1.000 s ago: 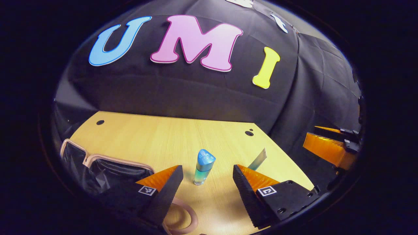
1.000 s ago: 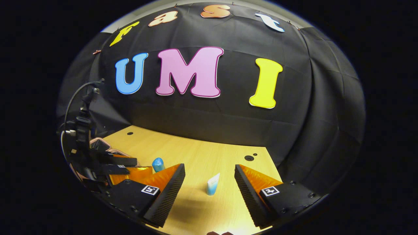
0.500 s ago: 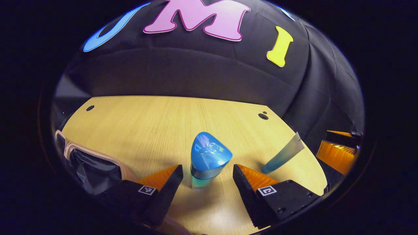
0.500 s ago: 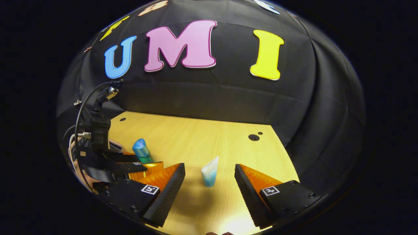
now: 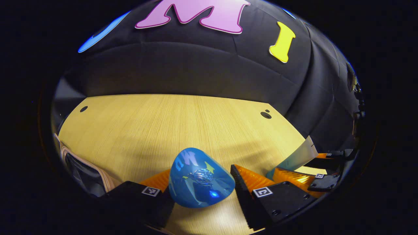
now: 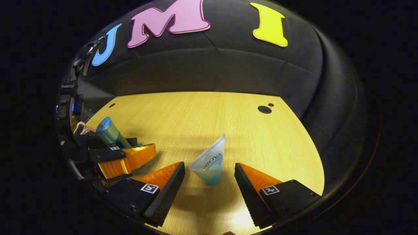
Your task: First open the suitcase, pack the skin care products into it, and then close the suitcase.
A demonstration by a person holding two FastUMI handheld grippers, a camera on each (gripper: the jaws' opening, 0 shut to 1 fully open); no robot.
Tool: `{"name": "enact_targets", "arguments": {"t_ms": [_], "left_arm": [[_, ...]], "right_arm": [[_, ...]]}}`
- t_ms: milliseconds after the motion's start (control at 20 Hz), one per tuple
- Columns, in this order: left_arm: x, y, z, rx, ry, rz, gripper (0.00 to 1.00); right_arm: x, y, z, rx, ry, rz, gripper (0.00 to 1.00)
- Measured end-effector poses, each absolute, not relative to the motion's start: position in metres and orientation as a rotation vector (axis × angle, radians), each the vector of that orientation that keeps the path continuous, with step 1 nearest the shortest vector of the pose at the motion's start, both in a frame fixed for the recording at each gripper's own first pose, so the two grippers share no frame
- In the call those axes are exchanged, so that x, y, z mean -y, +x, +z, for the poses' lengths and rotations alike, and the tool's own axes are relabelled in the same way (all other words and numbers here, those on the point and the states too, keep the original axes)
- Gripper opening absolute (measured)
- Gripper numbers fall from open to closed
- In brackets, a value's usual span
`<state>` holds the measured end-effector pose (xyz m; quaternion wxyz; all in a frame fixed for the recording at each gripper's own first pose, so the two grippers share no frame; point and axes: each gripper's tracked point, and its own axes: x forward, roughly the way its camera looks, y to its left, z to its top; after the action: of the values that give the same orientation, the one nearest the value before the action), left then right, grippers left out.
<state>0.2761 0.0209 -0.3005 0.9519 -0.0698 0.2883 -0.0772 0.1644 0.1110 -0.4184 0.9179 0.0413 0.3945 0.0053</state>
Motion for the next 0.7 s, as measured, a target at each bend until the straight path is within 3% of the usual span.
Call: {"name": "enact_targets", "arguments": {"t_ms": [150,200,300,350,400,500,700], "left_arm": [[-0.022,0.271,-0.301,-0.608,-0.151,-0.157,0.62],[-0.023,0.275,-0.307,-0.616,-0.145,-0.153,0.55],[-0.022,0.275,-0.308,-0.631,-0.137,-0.15,0.54],[-0.021,0.276,-0.307,-0.638,-0.133,-0.149,0.53],[-0.021,0.272,-0.309,-0.653,-0.134,-0.152,0.53],[-0.02,0.265,-0.308,-0.69,-0.155,-0.16,0.52],[-0.028,0.233,-0.265,-0.661,-0.155,-0.206,0.52]], "right_arm": [[-0.11,0.17,-0.432,-0.832,0.126,-0.01,0.96],[-0.109,0.17,-0.439,-0.846,0.147,-0.011,0.87],[-0.101,0.178,-0.44,-0.841,0.173,-0.057,0.37],[-0.1,0.181,-0.443,-0.852,0.194,-0.061,0.43],[-0.099,0.178,-0.438,-0.854,0.209,-0.066,0.33],[-0.096,0.178,-0.432,-0.847,0.223,-0.065,0.29],[-0.101,0.162,-0.376,-0.772,0.248,0.005,0.34]]}}
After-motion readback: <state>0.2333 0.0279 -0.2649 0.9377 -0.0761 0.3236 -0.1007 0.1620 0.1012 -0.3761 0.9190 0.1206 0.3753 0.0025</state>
